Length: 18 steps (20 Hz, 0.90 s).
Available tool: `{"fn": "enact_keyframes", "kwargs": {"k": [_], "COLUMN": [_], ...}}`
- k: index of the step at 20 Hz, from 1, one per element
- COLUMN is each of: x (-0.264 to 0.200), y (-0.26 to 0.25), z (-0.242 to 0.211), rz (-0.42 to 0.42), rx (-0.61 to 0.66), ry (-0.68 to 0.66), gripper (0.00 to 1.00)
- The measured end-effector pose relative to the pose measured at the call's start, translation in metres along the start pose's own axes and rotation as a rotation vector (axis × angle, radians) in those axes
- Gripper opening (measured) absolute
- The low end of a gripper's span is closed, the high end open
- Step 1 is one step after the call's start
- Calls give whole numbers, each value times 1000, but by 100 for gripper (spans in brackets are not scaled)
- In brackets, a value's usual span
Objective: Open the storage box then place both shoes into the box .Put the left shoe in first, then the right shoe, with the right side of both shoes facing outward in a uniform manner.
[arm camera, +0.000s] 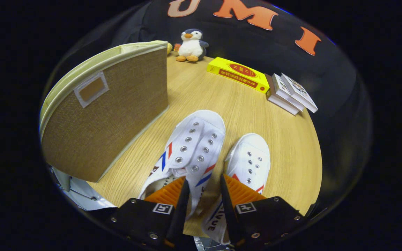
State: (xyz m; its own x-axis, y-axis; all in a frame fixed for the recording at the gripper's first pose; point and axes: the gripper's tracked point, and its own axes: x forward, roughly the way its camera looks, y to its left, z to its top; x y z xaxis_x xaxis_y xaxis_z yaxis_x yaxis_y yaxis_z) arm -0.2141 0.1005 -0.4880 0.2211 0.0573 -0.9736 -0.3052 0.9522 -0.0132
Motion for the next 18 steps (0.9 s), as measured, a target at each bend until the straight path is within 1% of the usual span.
{"fn": "enact_keyframes", "kwargs": {"k": [1,3,6,8,12,13,15,18], "x": [3,5,8,8,15,14,15,16], "y": [2,4,4,4,27,27,28,29], "z": [-2,0,0,5,9,7,7,3], "rz": [8,27,83,99,185,180,177,188], "rx": [8,74,160,192,312,331,356,442], "ry": [6,13,37,28,53,68,85,148], "gripper": [43,39,38,39,40,39,39,40]}}
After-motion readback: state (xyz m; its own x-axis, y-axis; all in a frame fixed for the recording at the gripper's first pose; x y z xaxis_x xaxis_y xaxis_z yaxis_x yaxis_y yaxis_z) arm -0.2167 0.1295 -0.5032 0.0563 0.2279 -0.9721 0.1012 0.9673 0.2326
